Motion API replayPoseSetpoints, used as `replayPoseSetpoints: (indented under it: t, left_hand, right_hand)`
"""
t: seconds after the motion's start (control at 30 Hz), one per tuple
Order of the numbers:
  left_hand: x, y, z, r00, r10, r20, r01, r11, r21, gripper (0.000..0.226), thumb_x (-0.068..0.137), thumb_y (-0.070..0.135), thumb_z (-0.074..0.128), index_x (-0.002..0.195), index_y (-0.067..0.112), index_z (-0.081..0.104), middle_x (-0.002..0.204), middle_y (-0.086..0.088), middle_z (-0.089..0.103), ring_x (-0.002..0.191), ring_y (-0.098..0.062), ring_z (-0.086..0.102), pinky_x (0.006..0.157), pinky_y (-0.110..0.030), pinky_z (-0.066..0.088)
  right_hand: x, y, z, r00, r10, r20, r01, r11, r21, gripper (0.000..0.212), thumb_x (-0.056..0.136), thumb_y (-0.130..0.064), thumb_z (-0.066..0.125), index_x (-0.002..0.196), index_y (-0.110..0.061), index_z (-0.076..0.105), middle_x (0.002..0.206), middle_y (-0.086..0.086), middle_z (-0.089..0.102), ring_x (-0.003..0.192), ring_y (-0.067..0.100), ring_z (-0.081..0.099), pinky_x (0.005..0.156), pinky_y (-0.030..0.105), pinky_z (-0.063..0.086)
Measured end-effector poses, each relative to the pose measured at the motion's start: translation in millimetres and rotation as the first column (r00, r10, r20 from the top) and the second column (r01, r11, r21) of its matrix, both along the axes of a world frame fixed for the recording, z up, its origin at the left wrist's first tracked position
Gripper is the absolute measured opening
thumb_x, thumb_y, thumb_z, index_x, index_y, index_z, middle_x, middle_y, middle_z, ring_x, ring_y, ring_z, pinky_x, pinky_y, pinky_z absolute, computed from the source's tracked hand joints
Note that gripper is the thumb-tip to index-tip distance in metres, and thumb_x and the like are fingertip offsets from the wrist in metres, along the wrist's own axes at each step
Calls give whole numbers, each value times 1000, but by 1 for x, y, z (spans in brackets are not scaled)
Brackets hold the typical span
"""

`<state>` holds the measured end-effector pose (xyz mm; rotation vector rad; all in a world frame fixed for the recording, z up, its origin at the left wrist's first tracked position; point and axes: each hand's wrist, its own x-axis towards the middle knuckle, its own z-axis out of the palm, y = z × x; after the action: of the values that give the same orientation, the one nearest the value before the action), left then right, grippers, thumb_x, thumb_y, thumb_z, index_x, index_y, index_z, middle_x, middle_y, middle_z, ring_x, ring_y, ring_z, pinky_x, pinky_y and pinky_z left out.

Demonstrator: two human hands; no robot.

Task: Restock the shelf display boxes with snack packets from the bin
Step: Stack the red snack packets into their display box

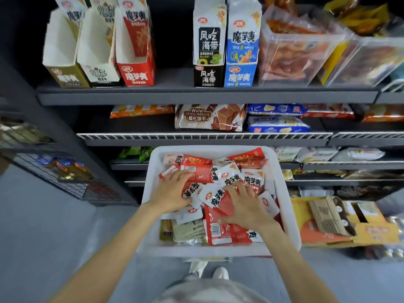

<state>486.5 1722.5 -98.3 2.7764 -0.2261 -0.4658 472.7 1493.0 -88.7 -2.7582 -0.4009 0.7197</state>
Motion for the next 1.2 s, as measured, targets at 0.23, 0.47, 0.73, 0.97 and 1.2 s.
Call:
replayPoseSetpoints:
  t: [0.23,0.47,0.73,0.97,1.2]
  left_hand:
    - [-9,8,-2,992,-77,-98,85,994,75,94,72,52,70,145,38,12,153,3,7,137,-24,26,106,-38,36]
    - [-20,12,8,941,-141,307,115,988,101,34,88,42,61,119,28,57,122,8,58,96,-18,64,73,-32,51]
    - [2,23,46,805,566,179,-370,714,-595,13,96,20,53,99,14,64,94,3,66,83,-12,63,74,-29,51]
    - [-5,13,71,736,632,-242,-517,294,-804,8,95,18,55,96,16,62,94,2,68,83,-9,64,66,-19,47]
    - [-10,24,116,698,701,-148,-412,224,-883,12,93,19,56,86,18,65,81,12,71,73,3,65,61,-12,48]
  right_hand:
    - [8,-3,-3,997,48,57,-43,996,-82,69,84,-48,62,144,-29,33,143,3,29,128,30,29,99,44,44]
    - [10,-8,3,929,-147,340,115,987,111,30,98,-22,41,127,-15,45,94,9,66,84,30,65,63,34,47]
    - [26,-13,45,785,-480,-391,559,279,780,25,94,-13,56,115,-24,49,103,3,67,89,22,69,77,43,58]
    - [41,-7,61,889,-445,-109,340,479,810,7,90,-23,62,83,-24,60,87,-7,69,83,10,66,76,23,54]
    - [73,12,99,787,-275,552,-136,796,590,4,84,-17,70,87,-14,70,82,-5,65,72,11,56,71,19,44]
